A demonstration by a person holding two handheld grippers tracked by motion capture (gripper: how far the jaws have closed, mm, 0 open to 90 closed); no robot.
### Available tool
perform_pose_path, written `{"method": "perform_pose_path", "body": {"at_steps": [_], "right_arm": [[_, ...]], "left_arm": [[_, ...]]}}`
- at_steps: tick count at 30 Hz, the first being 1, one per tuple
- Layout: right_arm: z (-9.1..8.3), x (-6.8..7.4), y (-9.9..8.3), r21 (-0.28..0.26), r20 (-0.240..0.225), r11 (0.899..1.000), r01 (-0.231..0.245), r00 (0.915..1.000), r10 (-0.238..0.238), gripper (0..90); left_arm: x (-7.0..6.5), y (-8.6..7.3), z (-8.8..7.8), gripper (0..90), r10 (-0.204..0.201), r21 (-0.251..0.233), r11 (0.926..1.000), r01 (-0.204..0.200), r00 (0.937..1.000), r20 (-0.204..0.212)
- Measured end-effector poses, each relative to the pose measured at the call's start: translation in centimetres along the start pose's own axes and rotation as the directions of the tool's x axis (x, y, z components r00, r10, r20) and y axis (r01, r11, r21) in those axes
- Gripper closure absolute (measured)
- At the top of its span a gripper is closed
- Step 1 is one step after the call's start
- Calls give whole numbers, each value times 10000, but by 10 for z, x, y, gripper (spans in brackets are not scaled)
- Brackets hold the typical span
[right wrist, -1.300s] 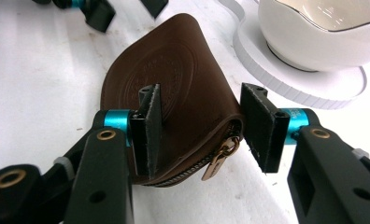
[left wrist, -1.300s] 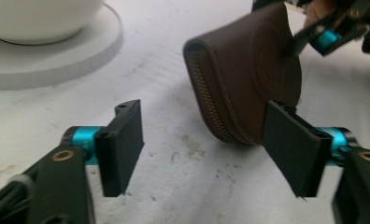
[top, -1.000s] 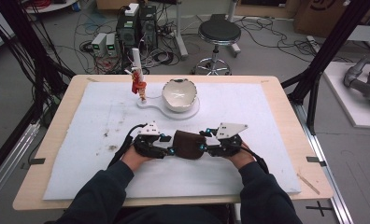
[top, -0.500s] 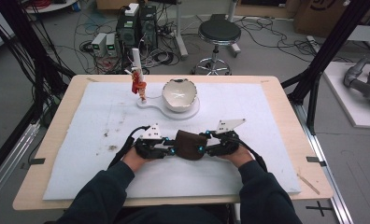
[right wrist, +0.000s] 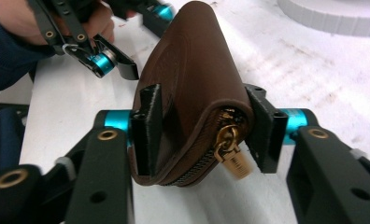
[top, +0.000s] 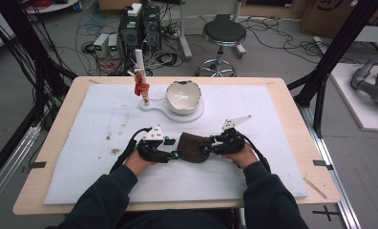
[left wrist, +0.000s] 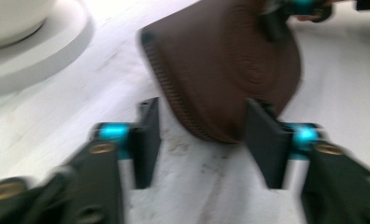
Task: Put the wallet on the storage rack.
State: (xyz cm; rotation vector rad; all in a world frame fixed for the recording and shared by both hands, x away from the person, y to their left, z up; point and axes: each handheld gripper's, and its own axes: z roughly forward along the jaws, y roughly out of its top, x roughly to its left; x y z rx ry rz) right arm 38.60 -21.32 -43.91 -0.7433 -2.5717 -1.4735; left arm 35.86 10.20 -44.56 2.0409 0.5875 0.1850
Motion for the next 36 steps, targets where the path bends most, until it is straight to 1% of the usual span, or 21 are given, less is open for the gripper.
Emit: {"method": "perform_pose_path", "body": {"at_steps": [1,2,3,4,6,11,14,15,16,18,19,20,21,22,24,25,27,29,30,32,36], "right_arm": [[-3,4,2,-128,33,9997,184,9998,-184,584],[-3,4,2,-128,33,9997,184,9998,-184,584],[-6,5,3,-280,94,9990,354,9993,-351,612],[-9,8,4,-399,60,9983,422,9991,-420,638],[-15,12,6,-717,353,9941,808,9963,-785,668],[-21,11,7,-862,694,9921,913,9939,-854,671],[-30,11,9,-1287,1121,9864,1019,9898,-876,671],[-30,11,9,-1287,1121,9864,1019,9898,-876,671],[-32,11,9,-1337,1307,9850,1089,9872,-913,671],[-35,11,12,-1349,1616,9826,1277,9812,-1053,672],[-38,12,15,-1315,1972,9787,1574,9717,-1298,672],[-40,13,18,-1264,2130,9761,1769,9659,-1475,672],[-40,13,18,-1264,2130,9761,1769,9659,-1475,672],[-42,14,20,-1279,2205,9737,1886,9626,-1575,672],[-45,15,26,-1370,2397,9653,2225,9529,-1856,672],[-46,15,29,-1391,2495,9624,2333,9488,-1939,672],[-48,11,43,-1666,2764,9524,2553,9392,-2035,673],[-49,9,49,-1755,2784,9515,2529,9397,-1984,673],[-48,5,60,-1867,2941,9451,2681,9332,-2066,673],[-47,3,67,-1850,2989,9446,2710,9312,-2086,673],[-41,-4,94,-1722,3184,9402,2941,9198,-2294,673]], "left_arm": [[6,0,-6,372,-391,-43,9992,390,9990,-193],[6,0,-6,360,-391,-43,9992,390,9990,-193],[9,0,-10,360,-573,-195,9982,568,9981,-238],[12,1,-14,358,-792,-475,9958,777,9964,-307],[17,2,-25,336,-1093,-989,9896,1046,9931,-435],[27,1,-47,325,-1288,-1694,9792,1117,9873,-932],[34,-2,-60,313,-1543,-2089,9699,1254,9797,-1283],[37,-4,-65,313,-1642,-2217,9663,1306,9763,-1409],[41,-5,-69,304,-1779,-2328,9624,1401,9725,-1504],[48,-9,-78,266,-2020,-2473,9567,1535,9618,-1846],[52,-11,-82,195,-2225,-2591,9511,1684,9550,-1961],[56,-13,-86,193,-2377,-2689,9463,1795,9500,-2025],[59,-15,-91,193,-2458,-2752,9436,1843,9465,-2090],[62,-17,-95,193,-2526,-2823,9409,1870,9429,-2172],[67,-21,-102,193,-2664,-2900,9371,1943,9349,-2344],[70,-23,-106,193,-2763,-2956,9342,1996,9291,-2460],[74,-27,-110,193,-2939,-3009,9299,2117,9195,-2612],[76,-29,-112,193,-2985,-3043,9284,2135,9161,-2679],[76,-29,-112,194,-3013,-3049,9275,2161,9152,-2677],[76,-29,-112,194,-2951,-3033,9294,2103,9170,-2684],[77,-29,-111,194,-2931,-3008,9303,2101,9187,-2648]]}}
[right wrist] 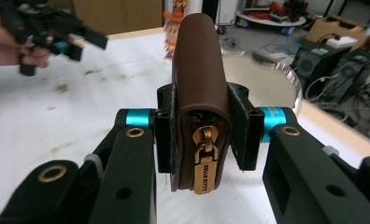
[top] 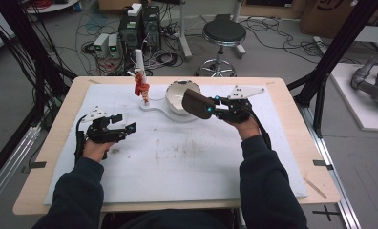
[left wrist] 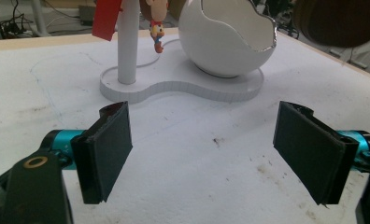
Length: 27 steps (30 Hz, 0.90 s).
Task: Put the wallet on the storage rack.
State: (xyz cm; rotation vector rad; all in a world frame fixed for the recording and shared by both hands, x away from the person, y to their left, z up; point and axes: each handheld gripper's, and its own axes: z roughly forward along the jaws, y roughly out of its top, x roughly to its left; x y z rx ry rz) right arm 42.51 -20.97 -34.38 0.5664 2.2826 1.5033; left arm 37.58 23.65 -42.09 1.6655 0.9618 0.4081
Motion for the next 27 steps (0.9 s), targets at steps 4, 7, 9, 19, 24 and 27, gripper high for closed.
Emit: {"method": "perform_pose_path", "body": {"at_steps": [4,7,9,19,24,27], "right_arm": [[24,-12,25,351,245,9975,608,9978,-617,673],[36,-17,32,694,229,9931,945,9951,-963,673],[48,-21,36,871,378,9846,1518,9871,-1555,673],[81,-33,31,1384,406,9674,2121,9748,-2195,673],[90,-36,23,1676,247,9597,2253,9723,-2326,673],[96,-37,18,1827,169,9532,2408,9686,-2479,673]], "left_arm": [[0,0,0,194,-84,-17,10000,84,10000,-7],[0,0,0,194,-95,-22,10000,95,10000,-8],[1,0,0,194,-78,-26,10000,78,10000,-22],[0,0,0,194,-80,-1,10000,80,10000,-1],[0,0,0,194,-75,30,10000,75,10000,-7],[-1,-1,0,194,-78,49,10000,78,10000,18]]}}
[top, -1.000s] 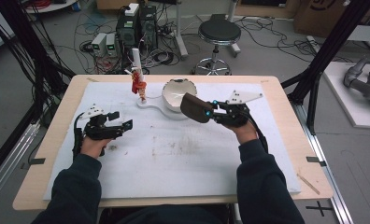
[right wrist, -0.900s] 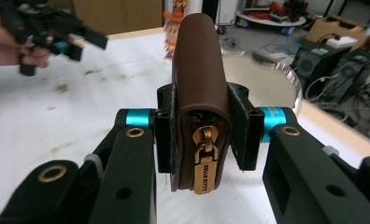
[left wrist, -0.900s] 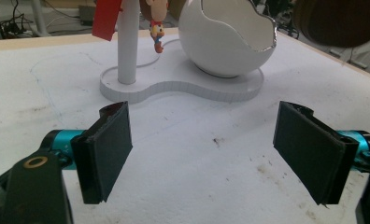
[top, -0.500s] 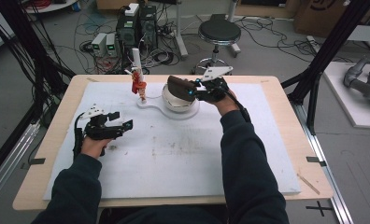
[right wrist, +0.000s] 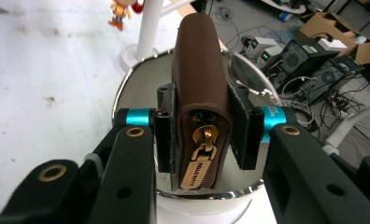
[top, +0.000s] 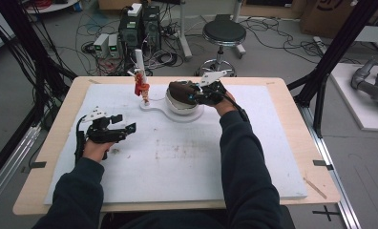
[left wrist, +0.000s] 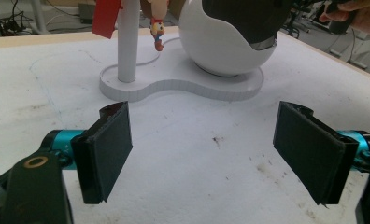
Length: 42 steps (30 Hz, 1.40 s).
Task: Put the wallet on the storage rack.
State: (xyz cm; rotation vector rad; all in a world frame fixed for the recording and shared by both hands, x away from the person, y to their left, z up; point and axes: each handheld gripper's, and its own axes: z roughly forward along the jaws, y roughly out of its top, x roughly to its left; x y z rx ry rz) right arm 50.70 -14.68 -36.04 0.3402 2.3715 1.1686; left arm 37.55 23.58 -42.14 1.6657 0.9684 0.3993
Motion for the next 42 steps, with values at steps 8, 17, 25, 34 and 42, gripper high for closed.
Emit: {"method": "perform_pose_path", "body": {"at_steps": [8,17,25,34,42], "right_arm": [[17,-2,-11,666,186,9960,-591,9981,580,639],[-20,-9,-10,-214,655,9882,-1519,9861,1530,591],[-61,-10,-18,-446,46,9249,-3776,9257,3782,429],[-102,14,-57,-510,593,9018,-4291,9001,4316,268],[-131,53,-100,83,1245,9064,-4223,8998,4181,219]], "left_arm": [[0,-1,-1,195,-58,12,10000,58,10000,-37],[0,-1,-2,210,-100,-36,9999,100,9999,17],[0,-1,-4,210,6,-184,9998,-5,10000,87],[0,0,-4,209,387,-646,9972,-381,9992,87],[-1,0,-4,195,631,-696,9956,-631,9980,-24]]}}
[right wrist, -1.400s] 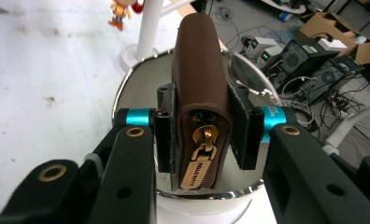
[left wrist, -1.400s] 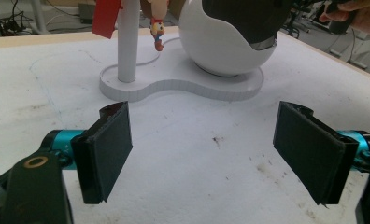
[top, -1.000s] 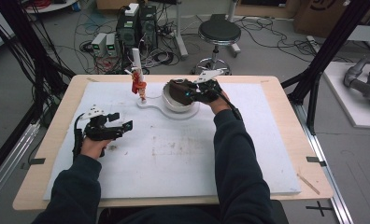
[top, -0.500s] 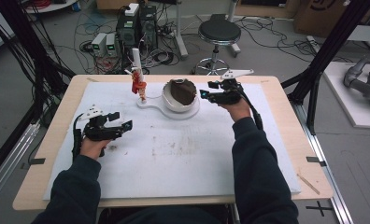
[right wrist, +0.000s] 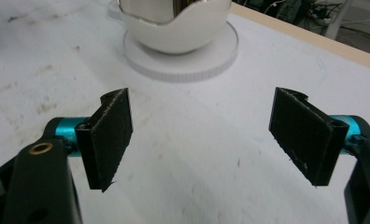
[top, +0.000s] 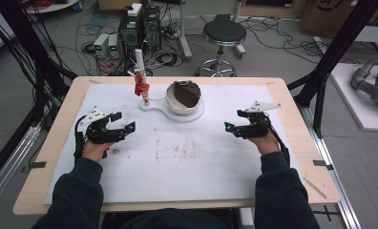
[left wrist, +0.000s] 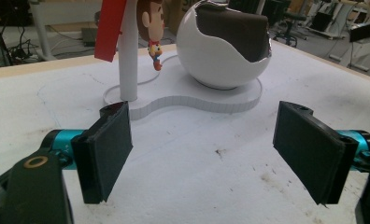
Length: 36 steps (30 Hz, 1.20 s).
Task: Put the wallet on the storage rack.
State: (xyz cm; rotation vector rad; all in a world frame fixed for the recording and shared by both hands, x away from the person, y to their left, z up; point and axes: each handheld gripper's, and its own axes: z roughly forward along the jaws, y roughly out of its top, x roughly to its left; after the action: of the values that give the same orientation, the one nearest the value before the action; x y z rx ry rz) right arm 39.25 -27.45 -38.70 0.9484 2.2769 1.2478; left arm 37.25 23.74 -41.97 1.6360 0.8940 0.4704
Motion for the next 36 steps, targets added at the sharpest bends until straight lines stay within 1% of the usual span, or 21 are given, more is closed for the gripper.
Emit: {"method": "perform_pose_path", "body": {"at_steps": [2,4,6,8,11,12,16,19,24,27,32,36], "right_arm": [[-7,1,-13,-182,269,9998,104,9996,-99,219],[-14,-1,-22,-251,582,9996,101,9983,-86,219],[-20,-4,-28,-447,734,9989,-136,9972,169,218],[-26,-7,-31,-702,947,9972,-240,9950,306,216],[-31,-10,-35,-923,1178,9946,-477,9913,584,215],[-31,-11,-36,-915,1278,9947,-478,9900,593,213],[-32,-10,-37,-798,1306,9957,-467,9898,569,213],[-32,-7,-36,-723,1346,9969,-324,9900,420,213],[-31,-1,-34,-594,1243,9982,-112,9921,185,213],[-29,1,-34,-548,1206,9985,-85,9926,151,213],[-27,1,-37,-594,1111,9979,-270,9932,334,213],[-25,-1,-38,-578,1128,9975,-399,9925,462,213]], "left_arm": [[0,0,0,195,-11,19,10000,11,10000,-21],[0,0,1,195,-52,65,10000,52,10000,-35],[1,-1,2,195,-61,88,9999,62,10000,-77],[1,-1,2,195,-83,85,9999,84,9999,-122],[1,-1,1,195,-48,71,10000,49,9998,-190],[1,0,1,195,-45,68,10000,47,9998,-204],[1,0,1,195,-51,45,10000,52,9997,-227],[0,0,0,195,17,89,10000,-15,9998,-204],[-3,3,-3,195,95,-47,9999,-96,9998,-192],[-5,3,-3,195,116,-98,9999,-118,9998,-164],[-4,3,-3,195,143,-76,9999,-144,9998,-143],[-5,3,-3,195,121,-54,9999,-122,9998,-162]]}}
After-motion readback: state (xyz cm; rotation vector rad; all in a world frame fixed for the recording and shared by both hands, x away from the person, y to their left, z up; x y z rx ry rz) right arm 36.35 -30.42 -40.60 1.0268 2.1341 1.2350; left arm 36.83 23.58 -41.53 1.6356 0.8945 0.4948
